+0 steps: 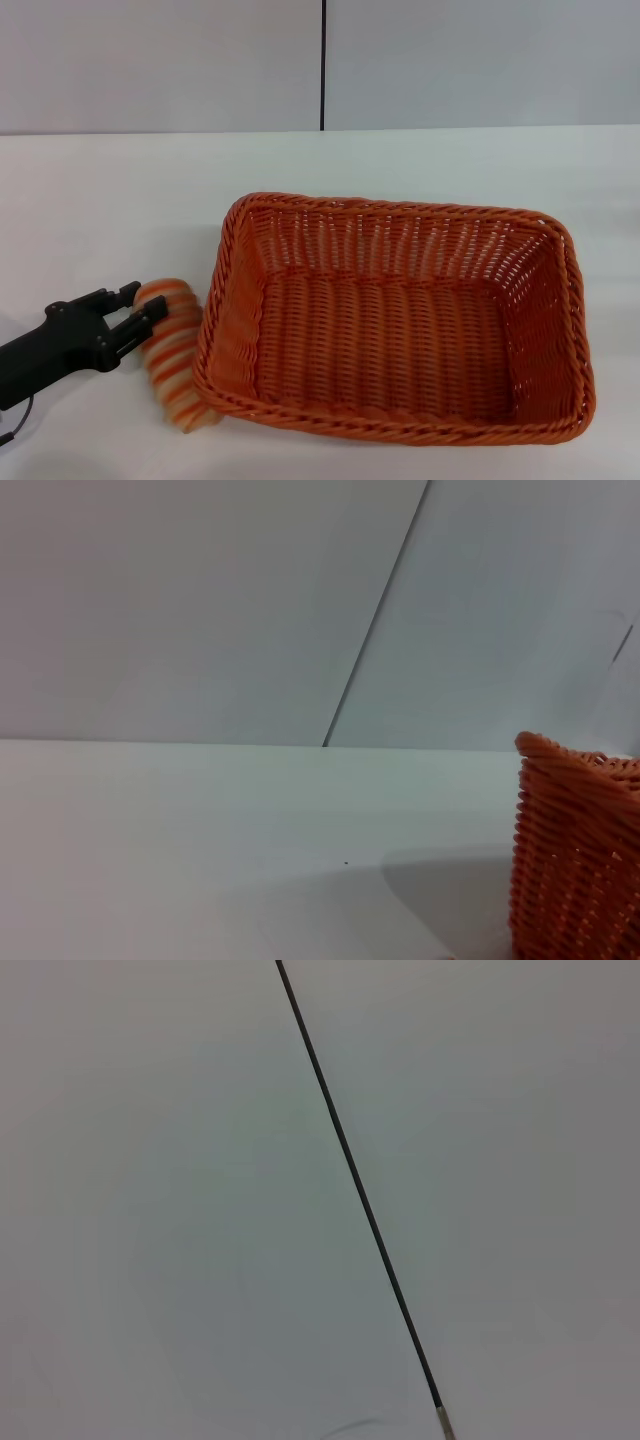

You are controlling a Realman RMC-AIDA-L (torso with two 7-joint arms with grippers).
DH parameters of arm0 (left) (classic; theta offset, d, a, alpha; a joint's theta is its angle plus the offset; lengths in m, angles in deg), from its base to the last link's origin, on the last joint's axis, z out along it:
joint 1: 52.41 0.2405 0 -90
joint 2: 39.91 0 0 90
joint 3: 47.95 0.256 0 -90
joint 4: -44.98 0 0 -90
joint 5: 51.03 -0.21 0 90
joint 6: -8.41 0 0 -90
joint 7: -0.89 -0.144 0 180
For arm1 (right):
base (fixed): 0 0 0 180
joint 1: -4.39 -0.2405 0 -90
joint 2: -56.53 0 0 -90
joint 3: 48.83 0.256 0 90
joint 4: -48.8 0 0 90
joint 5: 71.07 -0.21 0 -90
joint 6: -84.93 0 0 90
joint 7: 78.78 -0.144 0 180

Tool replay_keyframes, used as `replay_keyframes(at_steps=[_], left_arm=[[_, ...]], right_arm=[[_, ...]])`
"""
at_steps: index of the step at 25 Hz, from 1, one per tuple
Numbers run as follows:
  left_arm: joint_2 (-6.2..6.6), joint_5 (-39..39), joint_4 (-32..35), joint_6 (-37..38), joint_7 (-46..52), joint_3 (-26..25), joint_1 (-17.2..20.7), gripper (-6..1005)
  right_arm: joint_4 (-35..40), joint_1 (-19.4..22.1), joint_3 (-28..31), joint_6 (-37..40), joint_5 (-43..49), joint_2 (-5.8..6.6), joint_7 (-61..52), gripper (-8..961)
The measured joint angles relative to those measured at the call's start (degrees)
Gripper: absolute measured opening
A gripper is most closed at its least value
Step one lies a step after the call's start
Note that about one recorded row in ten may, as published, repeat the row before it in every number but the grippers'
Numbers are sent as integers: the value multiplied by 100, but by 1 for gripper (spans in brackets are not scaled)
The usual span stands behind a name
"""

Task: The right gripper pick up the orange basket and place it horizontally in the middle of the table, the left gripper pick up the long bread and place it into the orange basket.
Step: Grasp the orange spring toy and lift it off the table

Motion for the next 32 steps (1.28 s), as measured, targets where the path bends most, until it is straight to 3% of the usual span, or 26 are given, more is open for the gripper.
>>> replay_keyframes(at_steps=[17,23,25,31,32], left_arm=[[18,30,32,-59,28,-10,9,325],[23,43,28,-30,53,-566,21,287],[50,46,47,8,55,-994,49,277],[113,49,57,210,56,-1626,71,239],[117,50,57,373,57,-1946,70,232]], right_arm=[[-5,1,-34,67,1,-28,8,376],[-8,5,-34,72,1,-33,7,376],[-8,10,-34,68,1,-33,7,376],[-8,10,-29,10,-19,-29,-20,376],[-8,9,-27,8,-22,-29,-22,376]])
